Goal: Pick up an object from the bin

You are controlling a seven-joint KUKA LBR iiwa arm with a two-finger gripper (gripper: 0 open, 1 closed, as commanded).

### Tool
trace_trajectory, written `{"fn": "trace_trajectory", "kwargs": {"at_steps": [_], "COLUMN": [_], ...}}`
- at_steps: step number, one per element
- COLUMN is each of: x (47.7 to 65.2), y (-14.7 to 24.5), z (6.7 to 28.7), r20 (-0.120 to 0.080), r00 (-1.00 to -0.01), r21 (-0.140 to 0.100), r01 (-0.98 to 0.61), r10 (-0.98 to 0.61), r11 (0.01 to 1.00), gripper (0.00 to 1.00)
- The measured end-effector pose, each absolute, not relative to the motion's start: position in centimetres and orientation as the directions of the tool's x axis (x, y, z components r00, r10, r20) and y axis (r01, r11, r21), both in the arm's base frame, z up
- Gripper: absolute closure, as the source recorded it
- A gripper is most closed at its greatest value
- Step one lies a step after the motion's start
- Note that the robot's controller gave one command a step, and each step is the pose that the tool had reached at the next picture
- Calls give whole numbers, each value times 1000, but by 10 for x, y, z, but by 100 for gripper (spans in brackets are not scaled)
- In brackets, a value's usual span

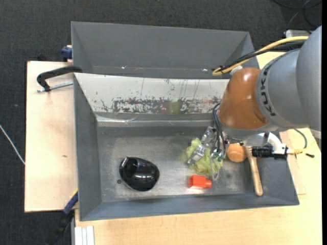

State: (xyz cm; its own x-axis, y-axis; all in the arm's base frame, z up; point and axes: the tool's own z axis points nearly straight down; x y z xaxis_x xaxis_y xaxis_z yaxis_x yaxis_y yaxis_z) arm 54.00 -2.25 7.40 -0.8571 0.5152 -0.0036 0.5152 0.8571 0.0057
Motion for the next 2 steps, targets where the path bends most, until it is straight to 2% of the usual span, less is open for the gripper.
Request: {"fn": "trace_trajectory", "kwargs": {"at_steps": [2], "x": [540], "y": [-22], "z": [76], "r20": [-4], "r00": [-857], "r21": [5], "r01": [515], "r10": [515], "r11": [857], "gripper": [100]}}
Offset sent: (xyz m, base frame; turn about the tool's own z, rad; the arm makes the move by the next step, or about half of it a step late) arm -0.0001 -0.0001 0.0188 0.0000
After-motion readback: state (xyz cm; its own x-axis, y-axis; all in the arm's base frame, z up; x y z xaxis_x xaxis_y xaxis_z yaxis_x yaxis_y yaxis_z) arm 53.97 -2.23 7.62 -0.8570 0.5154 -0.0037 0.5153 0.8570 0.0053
